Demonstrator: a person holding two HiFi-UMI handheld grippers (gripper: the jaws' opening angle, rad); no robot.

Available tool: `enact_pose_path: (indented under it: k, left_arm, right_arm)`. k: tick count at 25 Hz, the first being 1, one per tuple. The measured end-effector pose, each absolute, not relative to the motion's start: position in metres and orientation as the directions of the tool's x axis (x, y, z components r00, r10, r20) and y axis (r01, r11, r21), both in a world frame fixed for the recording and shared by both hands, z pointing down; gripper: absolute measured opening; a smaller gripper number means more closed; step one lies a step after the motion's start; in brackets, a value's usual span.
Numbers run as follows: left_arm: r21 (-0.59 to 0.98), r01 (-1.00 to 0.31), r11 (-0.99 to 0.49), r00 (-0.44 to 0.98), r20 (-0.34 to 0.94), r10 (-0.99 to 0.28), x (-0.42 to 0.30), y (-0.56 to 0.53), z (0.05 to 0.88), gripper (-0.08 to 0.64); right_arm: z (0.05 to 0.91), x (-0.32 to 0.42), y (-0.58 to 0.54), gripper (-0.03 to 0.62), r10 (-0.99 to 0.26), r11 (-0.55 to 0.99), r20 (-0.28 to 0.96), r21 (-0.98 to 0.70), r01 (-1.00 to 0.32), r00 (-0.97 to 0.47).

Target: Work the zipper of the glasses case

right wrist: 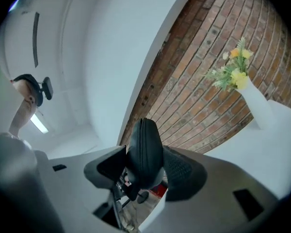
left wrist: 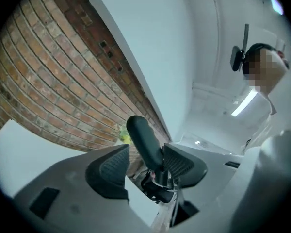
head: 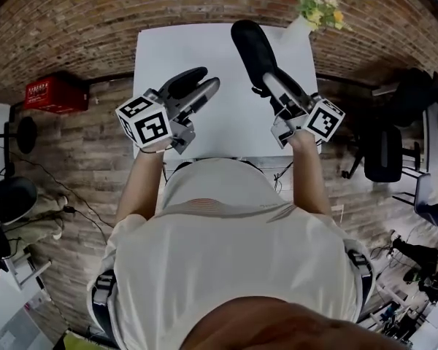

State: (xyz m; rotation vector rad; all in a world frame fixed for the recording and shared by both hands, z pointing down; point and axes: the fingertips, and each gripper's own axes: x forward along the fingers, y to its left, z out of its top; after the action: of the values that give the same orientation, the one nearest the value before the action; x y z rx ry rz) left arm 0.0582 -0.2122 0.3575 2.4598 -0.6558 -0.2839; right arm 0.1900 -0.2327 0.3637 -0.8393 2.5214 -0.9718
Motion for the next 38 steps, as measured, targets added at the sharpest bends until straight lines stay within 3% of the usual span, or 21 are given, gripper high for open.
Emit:
enact_pose_path:
  k: [5, 13, 21, 26, 38]
  left_arm:
    - [0.607, -0.217, -0.765, 0.925, -0.122, -0.359, 0.072, -0.204, 0.34, 0.271]
    - [0.573, -0.046, -0.819, 0.959, -0.205, -0.197, 0.079, -0.185, 0.314, 0.295]
    - [0.576, 0.072, -0.814, 0.957, -0.269, -0.105, 0.088, -0.162, 0.308, 0.295]
    - [0.568, 0.078, -0.819, 0.949, -0.293, -0.113, 0.091, -0.157, 0.307, 0.295]
    - [0.614, -0.015, -0.789, 0.928, -0.284, -0.239, 0.079, -0.171, 0.32, 0.27]
  right_arm:
    - [0.348, 0.164, -0.21, 0.29, -0.479, 0.683, -0.137, -0.679, -0.27, -0.867]
    - [0.334, 0.127, -0.169, 0.29, -0.243, 0.734, -0.205, -0.678, -0.042, -0.948]
    - [0.335, 0.109, -0.146, 0.29, -0.121, 0.729, -0.219, -0.681, 0.063, -0.968]
    - [0.342, 0.097, -0.135, 0.291, -0.068, 0.705, -0.198, -0.703, 0.093, -0.978]
    - [0.345, 0.095, -0.143, 0.295, -0.147, 0.737, -0.155, -0.676, -0.003, -0.977]
